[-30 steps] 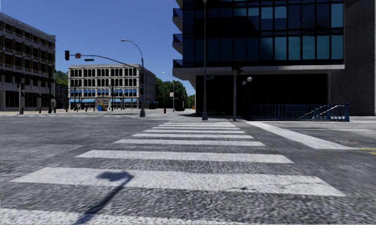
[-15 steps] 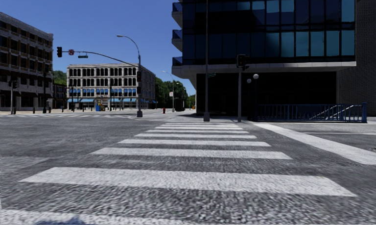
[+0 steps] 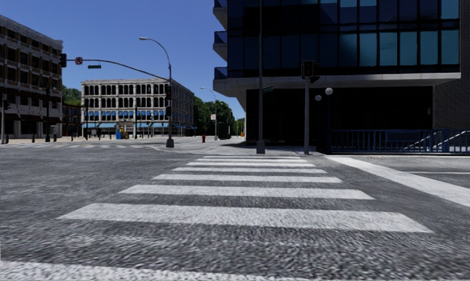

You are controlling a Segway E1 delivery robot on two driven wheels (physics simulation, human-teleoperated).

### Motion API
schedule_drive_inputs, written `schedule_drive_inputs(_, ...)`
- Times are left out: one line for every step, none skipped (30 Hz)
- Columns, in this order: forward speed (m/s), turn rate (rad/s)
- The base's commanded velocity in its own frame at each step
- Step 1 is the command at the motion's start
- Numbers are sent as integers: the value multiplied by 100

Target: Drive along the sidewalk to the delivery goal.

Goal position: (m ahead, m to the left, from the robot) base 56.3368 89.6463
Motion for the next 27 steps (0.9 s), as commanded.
schedule_drive_inputs(200, 0)
schedule_drive_inputs(200, 0)
schedule_drive_inputs(200, 0)
schedule_drive_inputs(200, 0)
schedule_drive_inputs(200, 0)
schedule_drive_inputs(200, 0)
schedule_drive_inputs(200, 0)
schedule_drive_inputs(200, 0)
schedule_drive_inputs(200, 0)
schedule_drive_inputs(200, 0)
schedule_drive_inputs(200, 0)
schedule_drive_inputs(200, 0)
schedule_drive_inputs(200, 0)
schedule_drive_inputs(200, 0)
schedule_drive_inputs(200, 0)
schedule_drive_inputs(200, 0)
schedule_drive_inputs(200, 0)
schedule_drive_inputs(200, 0)
schedule_drive_inputs(200, 0)
schedule_drive_inputs(200, 0)
schedule_drive_inputs(200, 0)
schedule_drive_inputs(200, 0)
schedule_drive_inputs(200, 0)
schedule_drive_inputs(200, 0)
schedule_drive_inputs(200, 0)
schedule_drive_inputs(200, 0)
schedule_drive_inputs(200, 0)
